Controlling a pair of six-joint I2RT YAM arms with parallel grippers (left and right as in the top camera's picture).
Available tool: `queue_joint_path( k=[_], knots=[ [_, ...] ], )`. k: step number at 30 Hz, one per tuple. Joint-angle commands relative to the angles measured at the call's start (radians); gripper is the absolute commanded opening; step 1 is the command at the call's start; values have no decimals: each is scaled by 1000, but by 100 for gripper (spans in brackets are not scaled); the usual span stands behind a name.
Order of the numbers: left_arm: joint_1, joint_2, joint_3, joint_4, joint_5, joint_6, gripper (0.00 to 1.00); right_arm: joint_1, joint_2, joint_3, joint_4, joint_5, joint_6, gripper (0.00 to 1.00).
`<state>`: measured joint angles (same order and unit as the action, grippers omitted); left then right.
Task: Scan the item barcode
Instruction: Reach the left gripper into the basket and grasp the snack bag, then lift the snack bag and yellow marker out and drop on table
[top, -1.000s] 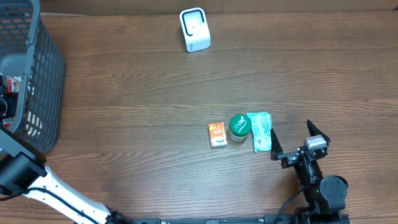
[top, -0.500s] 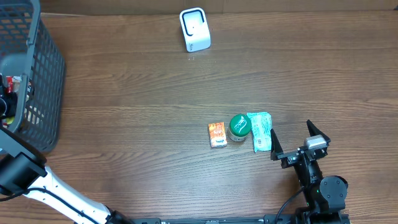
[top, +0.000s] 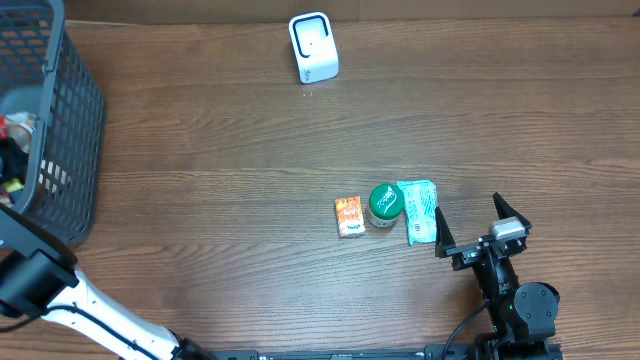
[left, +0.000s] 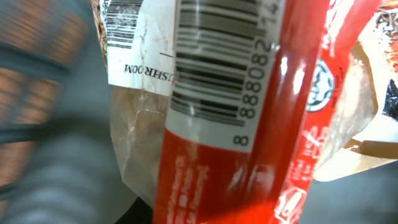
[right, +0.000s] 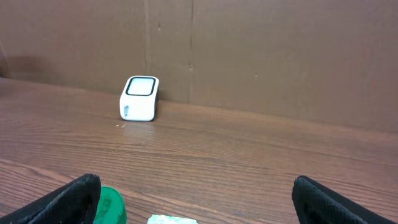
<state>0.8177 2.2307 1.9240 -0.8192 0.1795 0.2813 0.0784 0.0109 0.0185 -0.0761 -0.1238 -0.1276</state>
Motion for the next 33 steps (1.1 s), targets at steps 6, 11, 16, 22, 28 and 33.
queue_joint_path(
  k=[6,11,16,22,28,33],
  knots=[
    [-9,-283,109,6,-24,-88,4,0,-8,-11,3,-1,-1,100],
    [-10,-454,110,14,-26,-183,4,0,-8,-11,3,-1,-1,100],
    [-43,-583,110,-16,-26,-291,4,0,-8,-11,3,-1,-1,100],
    [-211,-724,110,-177,-58,-354,4,0,-8,-11,3,-1,-1,100],
    [-472,-756,107,-441,-174,-377,4,0,-8,-11,3,-1,-1,100],
    [-621,-710,89,-592,-191,-435,4,0,-8,-11,3,-1,-1,100]
  ],
)
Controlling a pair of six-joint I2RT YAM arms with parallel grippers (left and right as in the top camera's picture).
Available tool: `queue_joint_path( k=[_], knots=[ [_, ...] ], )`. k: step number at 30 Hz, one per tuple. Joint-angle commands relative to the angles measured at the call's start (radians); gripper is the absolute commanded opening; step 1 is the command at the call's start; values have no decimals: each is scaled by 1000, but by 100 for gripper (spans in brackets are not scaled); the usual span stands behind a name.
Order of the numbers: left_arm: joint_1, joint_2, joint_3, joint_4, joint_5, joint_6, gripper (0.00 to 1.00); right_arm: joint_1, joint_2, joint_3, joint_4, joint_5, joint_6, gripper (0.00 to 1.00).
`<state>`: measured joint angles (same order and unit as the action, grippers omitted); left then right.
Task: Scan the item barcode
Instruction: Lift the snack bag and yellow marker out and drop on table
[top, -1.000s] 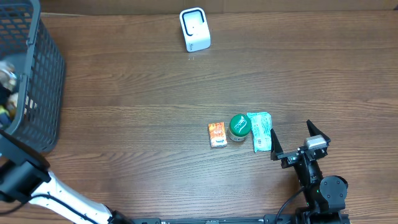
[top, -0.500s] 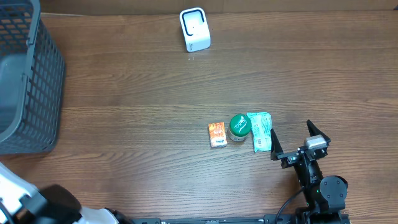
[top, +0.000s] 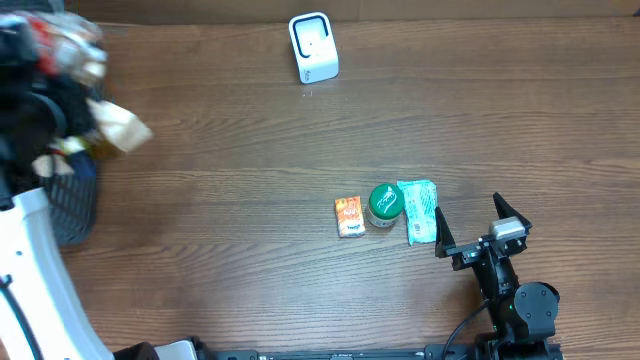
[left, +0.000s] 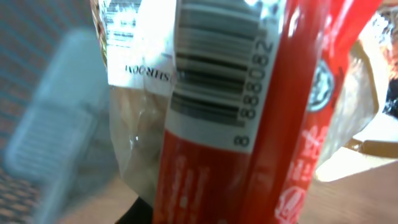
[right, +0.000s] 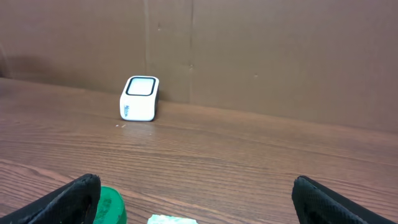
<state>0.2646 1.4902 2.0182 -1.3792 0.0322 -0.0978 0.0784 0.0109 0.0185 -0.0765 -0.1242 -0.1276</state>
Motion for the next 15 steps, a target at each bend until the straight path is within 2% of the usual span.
queue_joint_path(
  k=[1,8,15],
  knots=[
    [-95,42,-22,-46,-43,-66,4,0,-8,-11,3,-1,-1,100],
    [-220,92,-260,-13,-43,-72,4,0,-8,-11,4,-1,-1,100],
    [-315,99,-620,219,-40,-116,4,0,-8,-11,3,-1,-1,100]
  ],
)
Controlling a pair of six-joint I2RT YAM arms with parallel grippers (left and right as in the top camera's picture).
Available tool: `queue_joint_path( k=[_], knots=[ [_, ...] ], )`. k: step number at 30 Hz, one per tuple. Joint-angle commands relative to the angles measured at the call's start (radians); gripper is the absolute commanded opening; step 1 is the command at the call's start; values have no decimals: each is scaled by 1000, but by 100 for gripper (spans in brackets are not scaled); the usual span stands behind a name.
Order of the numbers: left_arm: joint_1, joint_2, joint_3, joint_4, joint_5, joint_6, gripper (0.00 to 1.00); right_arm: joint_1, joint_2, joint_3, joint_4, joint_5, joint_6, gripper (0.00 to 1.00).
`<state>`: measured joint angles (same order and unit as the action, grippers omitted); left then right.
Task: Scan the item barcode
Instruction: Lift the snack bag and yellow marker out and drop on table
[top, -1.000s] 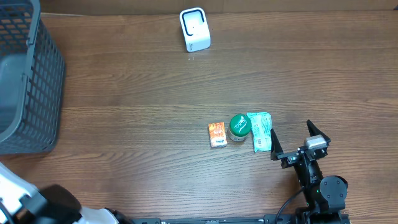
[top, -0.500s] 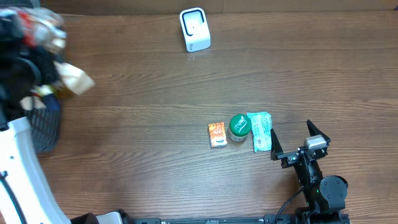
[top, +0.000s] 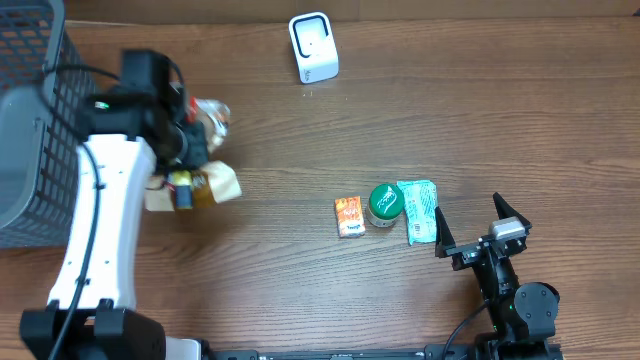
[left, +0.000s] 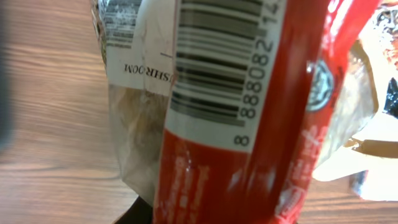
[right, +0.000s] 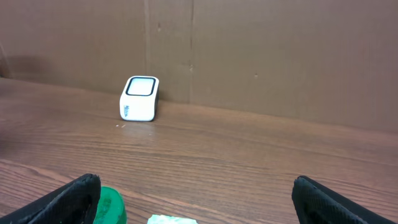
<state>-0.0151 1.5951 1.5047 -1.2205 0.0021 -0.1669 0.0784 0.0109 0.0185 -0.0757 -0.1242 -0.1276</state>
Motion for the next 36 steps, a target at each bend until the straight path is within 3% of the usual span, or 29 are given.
queue_joint_path(
  k=[1,7,13,23,25,31,36],
  knots=[
    [-49,-6,-153,105,-10,-63,4,0,-8,-11,3,-1,-1,100],
    [-129,-5,-369,369,-21,-127,4,0,-8,-11,3,-1,-1,100],
    [-203,15,-477,546,-113,-156,4,0,-8,-11,3,-1,-1,100],
    [-229,162,-485,566,-159,-155,5,0,-8,-11,3,-1,-1,100],
    [-222,171,-485,565,-178,-154,19,0,-8,-11,3,-1,-1,100],
    [-213,170,-461,549,-177,-128,41,0,-8,-11,3,-1,-1,100],
    [-212,170,-367,451,-178,-116,69,0,-8,-11,3,-1,-1,100]
  ],
)
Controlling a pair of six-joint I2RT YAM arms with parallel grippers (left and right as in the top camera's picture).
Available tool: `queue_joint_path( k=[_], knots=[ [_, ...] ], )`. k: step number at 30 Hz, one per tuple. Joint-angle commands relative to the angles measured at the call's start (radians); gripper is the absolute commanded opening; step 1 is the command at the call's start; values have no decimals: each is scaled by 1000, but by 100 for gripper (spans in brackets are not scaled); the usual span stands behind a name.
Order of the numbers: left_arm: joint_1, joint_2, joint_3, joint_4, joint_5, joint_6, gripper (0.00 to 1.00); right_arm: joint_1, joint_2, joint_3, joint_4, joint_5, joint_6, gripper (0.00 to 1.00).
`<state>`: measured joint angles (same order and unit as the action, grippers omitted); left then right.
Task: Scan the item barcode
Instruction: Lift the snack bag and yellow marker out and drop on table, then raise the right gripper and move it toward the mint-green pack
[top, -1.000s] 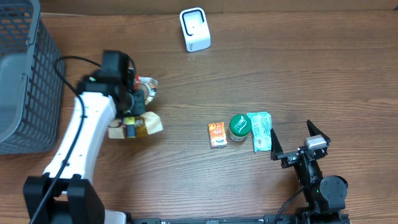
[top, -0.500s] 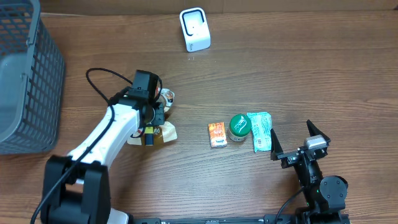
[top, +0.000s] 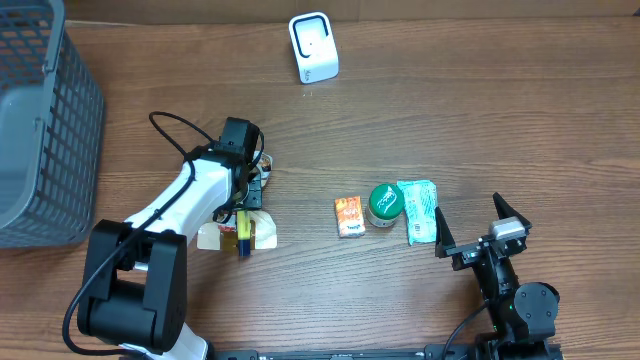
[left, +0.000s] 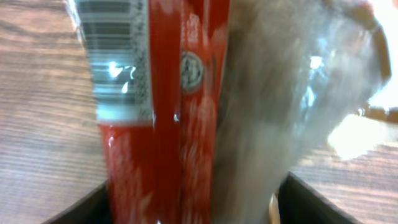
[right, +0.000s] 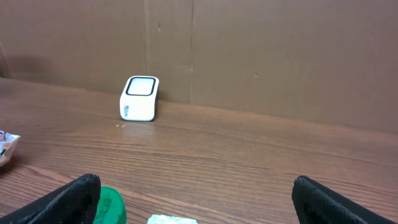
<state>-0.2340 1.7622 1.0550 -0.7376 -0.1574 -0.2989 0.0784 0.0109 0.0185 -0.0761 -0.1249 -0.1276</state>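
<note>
A blurred red packet (left: 161, 124) with a barcode at its top left fills the left wrist view, a clear bag (left: 280, 93) beside it. Both sit between the wide-apart fingers of my left gripper (left: 196, 205). From overhead the left gripper (top: 245, 195) points down at the table left of centre, and the bundle of packets (top: 235, 232) lies on the wood under it. The white scanner (top: 313, 47) stands at the far edge, also seen as the scanner (right: 140, 98). My right gripper (top: 470, 220) rests open and empty near the front right.
A grey mesh basket (top: 40, 130) stands at the far left. An orange packet (top: 349, 215), a green tub (top: 385, 203) and a white-green packet (top: 420, 210) lie in a row just left of the right gripper.
My left gripper has moved right and nearer, from beside the basket to the table left of centre. The bundle now lies on the wood, and the packets have turned between the fingers, which stand wider.
My left gripper was down in the basket, shut on the red packet and clear bag. Then it held the bundle up over the basket's edge, then over the table beside it. Now the bundle rests on the table. The right arm stayed still throughout.
</note>
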Motion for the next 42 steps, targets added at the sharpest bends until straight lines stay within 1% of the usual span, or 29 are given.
queue_joint_path(
  k=[1,3,5,10,16,18,25,29,33,42],
  knots=[
    [6,3,111,-55,-18,21,71,0,-8,-11,3,0,-1,100],
    [6,3,172,-101,-8,31,75,0,-8,-11,3,0,-1,100],
    [6,2,266,-169,-7,30,84,0,-8,-11,3,0,-1,100],
    [26,2,425,-287,-8,30,91,0,-8,-11,3,0,-1,100],
    [124,2,530,-354,-9,32,100,0,-8,-11,3,0,-1,100],
    [170,2,532,-355,-10,54,100,0,-8,-11,3,0,-1,100],
    [335,3,529,-362,-10,191,100,0,-8,-11,3,0,-1,100],
    [396,3,523,-366,-6,199,100,0,-8,-11,3,0,-1,100],
    [421,3,514,-366,2,198,100,0,-8,-11,3,0,-1,100],
    [421,3,511,-365,5,198,100,0,-8,-11,3,0,-1,100]
  ],
)
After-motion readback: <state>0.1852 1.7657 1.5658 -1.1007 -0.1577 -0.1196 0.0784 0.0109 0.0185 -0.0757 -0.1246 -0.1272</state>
